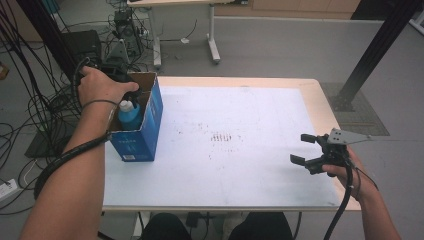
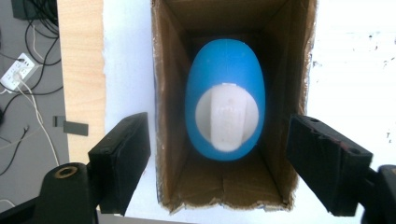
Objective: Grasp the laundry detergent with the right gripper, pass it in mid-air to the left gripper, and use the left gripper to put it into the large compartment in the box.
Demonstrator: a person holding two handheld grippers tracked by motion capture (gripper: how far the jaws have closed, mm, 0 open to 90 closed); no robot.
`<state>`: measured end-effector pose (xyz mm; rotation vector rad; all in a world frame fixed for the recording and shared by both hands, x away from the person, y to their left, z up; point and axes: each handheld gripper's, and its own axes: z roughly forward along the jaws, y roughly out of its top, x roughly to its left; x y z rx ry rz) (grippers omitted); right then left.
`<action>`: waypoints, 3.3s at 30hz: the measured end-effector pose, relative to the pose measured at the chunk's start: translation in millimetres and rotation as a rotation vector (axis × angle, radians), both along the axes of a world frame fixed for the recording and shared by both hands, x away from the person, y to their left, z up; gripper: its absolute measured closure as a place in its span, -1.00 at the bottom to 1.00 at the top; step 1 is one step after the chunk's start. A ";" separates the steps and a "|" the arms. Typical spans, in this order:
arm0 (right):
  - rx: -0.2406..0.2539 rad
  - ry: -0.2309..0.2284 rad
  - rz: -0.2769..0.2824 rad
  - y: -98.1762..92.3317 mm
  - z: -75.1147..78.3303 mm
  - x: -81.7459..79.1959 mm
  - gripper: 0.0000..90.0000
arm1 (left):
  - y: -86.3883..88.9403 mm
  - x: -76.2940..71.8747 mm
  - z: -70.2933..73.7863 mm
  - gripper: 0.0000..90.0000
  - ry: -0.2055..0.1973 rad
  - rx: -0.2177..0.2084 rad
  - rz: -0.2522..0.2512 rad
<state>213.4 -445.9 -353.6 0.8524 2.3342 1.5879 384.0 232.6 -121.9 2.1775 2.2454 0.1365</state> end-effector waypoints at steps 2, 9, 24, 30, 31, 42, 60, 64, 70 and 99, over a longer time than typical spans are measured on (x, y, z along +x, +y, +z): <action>-0.003 -0.001 0.002 0.1 1.6 0.9 -0.89 | -1.5 -4.1 6.0 -0.56 -0.017 -0.004 -0.009; -0.015 0.007 0.004 2.8 6.1 3.8 -0.88 | -9.8 -10.3 19.9 -0.65 -0.035 -0.018 -0.054; -0.058 0.024 -0.015 6.6 18.5 6.5 -0.88 | -43.7 -27.2 32.6 -0.75 -0.081 -0.043 -0.185; -0.063 0.036 -0.036 6.7 20.3 6.1 -0.88 | -59.0 -32.7 31.5 -0.80 -0.088 -0.060 -0.237; -0.067 0.040 -0.042 7.4 20.9 6.0 -0.88 | -63.2 -33.9 30.9 -0.80 -0.088 -0.058 -0.246; -0.091 0.058 -0.074 13.9 25.2 6.6 -0.87 | -92.9 -41.7 15.4 -0.84 -0.090 -0.069 -0.343; -0.181 0.153 -0.129 33.9 47.7 19.3 -0.88 | -136.4 -53.6 -15.3 -0.83 -0.079 -0.121 -0.492; -0.201 0.173 -0.141 38.7 52.6 23.7 -0.88 | -145.2 -56.1 -26.1 -0.83 -0.074 -0.136 -0.516; -0.225 0.177 -0.140 43.8 57.0 27.2 -0.88 | -152.8 -58.2 -38.0 -0.83 -0.066 -0.157 -0.536; -0.259 0.175 -0.139 58.3 67.5 38.5 -0.88 | -164.8 -59.1 -88.3 -0.83 -0.013 -0.201 -0.547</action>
